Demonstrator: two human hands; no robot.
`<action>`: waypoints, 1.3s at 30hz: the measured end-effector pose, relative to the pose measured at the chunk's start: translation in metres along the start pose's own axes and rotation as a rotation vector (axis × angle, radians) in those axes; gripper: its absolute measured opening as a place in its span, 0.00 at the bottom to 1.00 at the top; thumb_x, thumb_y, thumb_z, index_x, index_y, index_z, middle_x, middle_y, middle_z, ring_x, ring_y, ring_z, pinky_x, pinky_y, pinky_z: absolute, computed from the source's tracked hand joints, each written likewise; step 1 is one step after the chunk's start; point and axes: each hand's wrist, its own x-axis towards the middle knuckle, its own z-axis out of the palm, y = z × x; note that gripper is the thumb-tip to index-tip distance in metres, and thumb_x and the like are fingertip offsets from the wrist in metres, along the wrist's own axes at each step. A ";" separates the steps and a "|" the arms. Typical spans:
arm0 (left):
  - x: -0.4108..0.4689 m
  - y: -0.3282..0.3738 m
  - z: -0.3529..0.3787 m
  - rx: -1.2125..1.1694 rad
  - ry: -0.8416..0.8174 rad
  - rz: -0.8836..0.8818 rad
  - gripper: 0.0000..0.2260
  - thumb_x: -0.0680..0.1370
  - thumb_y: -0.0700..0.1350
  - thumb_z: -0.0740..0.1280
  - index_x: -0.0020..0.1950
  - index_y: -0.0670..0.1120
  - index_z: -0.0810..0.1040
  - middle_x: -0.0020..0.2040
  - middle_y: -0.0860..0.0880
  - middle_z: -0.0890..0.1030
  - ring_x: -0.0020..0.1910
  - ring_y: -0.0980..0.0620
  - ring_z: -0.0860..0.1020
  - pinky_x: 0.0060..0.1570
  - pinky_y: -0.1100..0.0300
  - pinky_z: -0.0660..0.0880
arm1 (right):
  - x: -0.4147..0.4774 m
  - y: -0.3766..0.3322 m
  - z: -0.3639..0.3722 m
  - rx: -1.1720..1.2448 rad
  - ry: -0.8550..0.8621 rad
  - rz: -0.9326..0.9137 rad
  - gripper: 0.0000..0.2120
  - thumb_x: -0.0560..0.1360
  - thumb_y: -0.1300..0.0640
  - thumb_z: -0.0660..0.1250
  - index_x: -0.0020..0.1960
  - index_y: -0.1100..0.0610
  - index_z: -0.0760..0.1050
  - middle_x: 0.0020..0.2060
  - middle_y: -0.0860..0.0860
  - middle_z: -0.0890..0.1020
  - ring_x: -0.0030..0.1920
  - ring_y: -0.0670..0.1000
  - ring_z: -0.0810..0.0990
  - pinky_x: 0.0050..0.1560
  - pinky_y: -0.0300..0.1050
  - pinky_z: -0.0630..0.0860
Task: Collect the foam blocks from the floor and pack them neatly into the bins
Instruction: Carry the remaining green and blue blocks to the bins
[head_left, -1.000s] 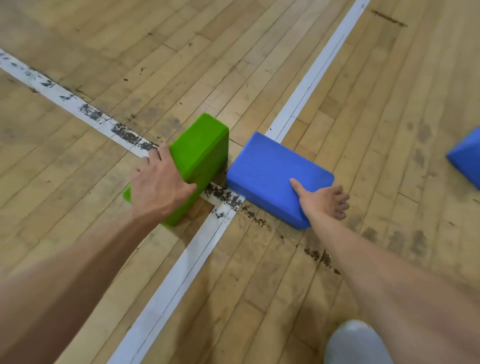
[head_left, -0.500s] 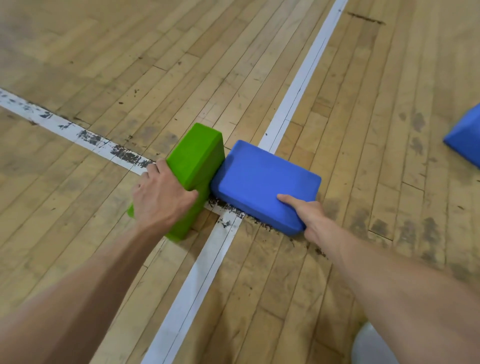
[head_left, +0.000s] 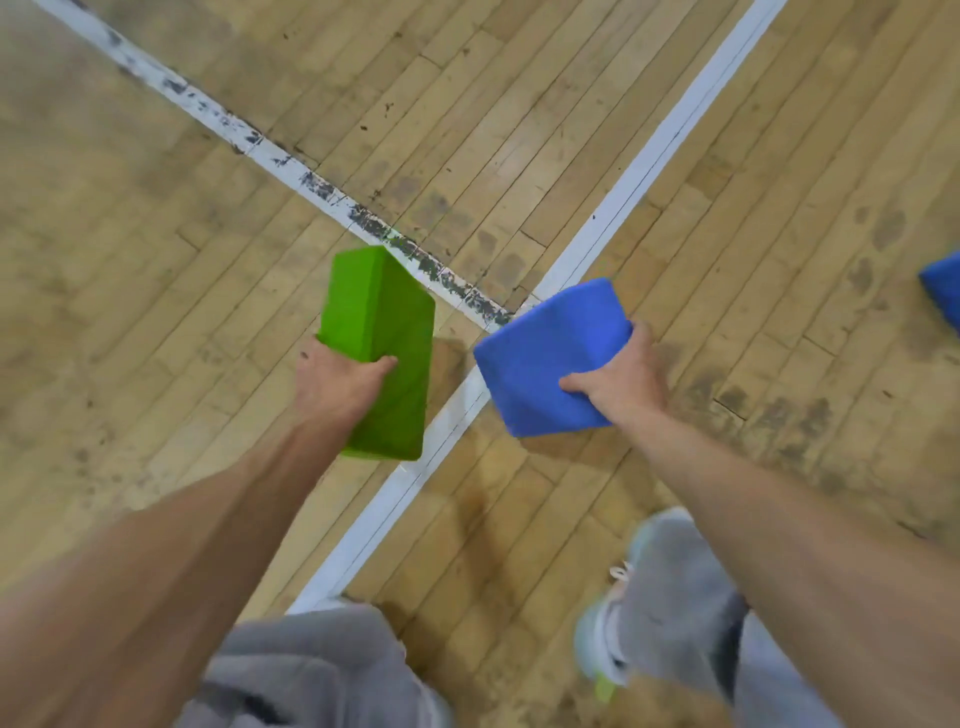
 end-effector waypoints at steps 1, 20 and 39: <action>-0.019 -0.003 -0.026 -0.051 -0.020 -0.049 0.40 0.62 0.61 0.74 0.67 0.42 0.66 0.60 0.42 0.75 0.59 0.41 0.75 0.57 0.44 0.74 | -0.026 -0.017 -0.016 -0.109 -0.028 -0.058 0.44 0.57 0.52 0.78 0.68 0.53 0.61 0.59 0.50 0.71 0.60 0.56 0.72 0.60 0.57 0.71; -0.424 -0.070 -0.512 -0.427 0.513 -0.454 0.40 0.64 0.59 0.77 0.68 0.43 0.67 0.61 0.42 0.75 0.60 0.41 0.75 0.56 0.46 0.74 | -0.420 -0.362 -0.245 -0.650 -0.406 -0.907 0.38 0.61 0.44 0.73 0.66 0.55 0.64 0.59 0.51 0.72 0.58 0.54 0.73 0.52 0.48 0.73; -0.897 -0.206 -0.350 -1.004 1.295 -1.552 0.41 0.60 0.57 0.80 0.66 0.42 0.69 0.61 0.42 0.76 0.58 0.41 0.76 0.54 0.48 0.75 | -0.851 -0.186 -0.210 -0.923 -1.272 -2.154 0.39 0.62 0.47 0.72 0.69 0.54 0.62 0.58 0.47 0.72 0.59 0.51 0.73 0.56 0.47 0.72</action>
